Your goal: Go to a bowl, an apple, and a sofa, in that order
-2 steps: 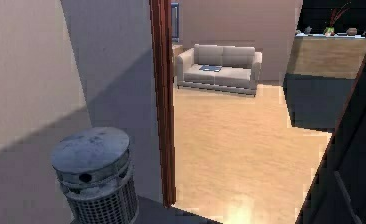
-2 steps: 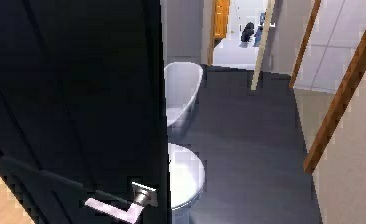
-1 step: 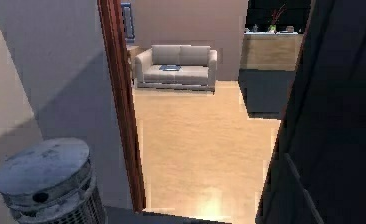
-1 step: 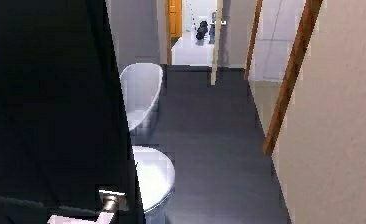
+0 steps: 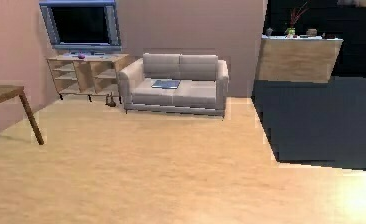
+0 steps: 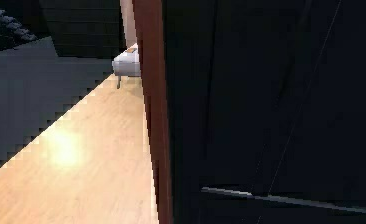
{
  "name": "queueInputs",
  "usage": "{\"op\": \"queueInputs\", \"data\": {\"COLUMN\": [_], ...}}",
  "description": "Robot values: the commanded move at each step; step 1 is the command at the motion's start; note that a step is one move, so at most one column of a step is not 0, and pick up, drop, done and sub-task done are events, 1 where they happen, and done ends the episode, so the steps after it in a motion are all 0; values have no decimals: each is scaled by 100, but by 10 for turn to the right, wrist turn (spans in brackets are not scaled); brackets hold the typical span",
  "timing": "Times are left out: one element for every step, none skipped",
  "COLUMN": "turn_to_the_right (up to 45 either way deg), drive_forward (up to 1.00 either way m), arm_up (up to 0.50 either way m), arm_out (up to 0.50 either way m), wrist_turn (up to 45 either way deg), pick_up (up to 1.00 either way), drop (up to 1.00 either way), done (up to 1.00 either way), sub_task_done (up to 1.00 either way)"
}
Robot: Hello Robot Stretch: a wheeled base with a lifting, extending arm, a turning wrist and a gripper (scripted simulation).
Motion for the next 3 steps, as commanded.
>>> {"op": "queueInputs", "data": {"turn_to_the_right": [120,0,150], "drive_forward": [0,25,0], "arm_up": [0,0,0], "arm_out": [0,0,0], "wrist_turn": [0,0,0], "pick_up": [0,0,0], "drop": [0,0,0], "done": [0,0,0], "sub_task_done": [0,0,0]}}
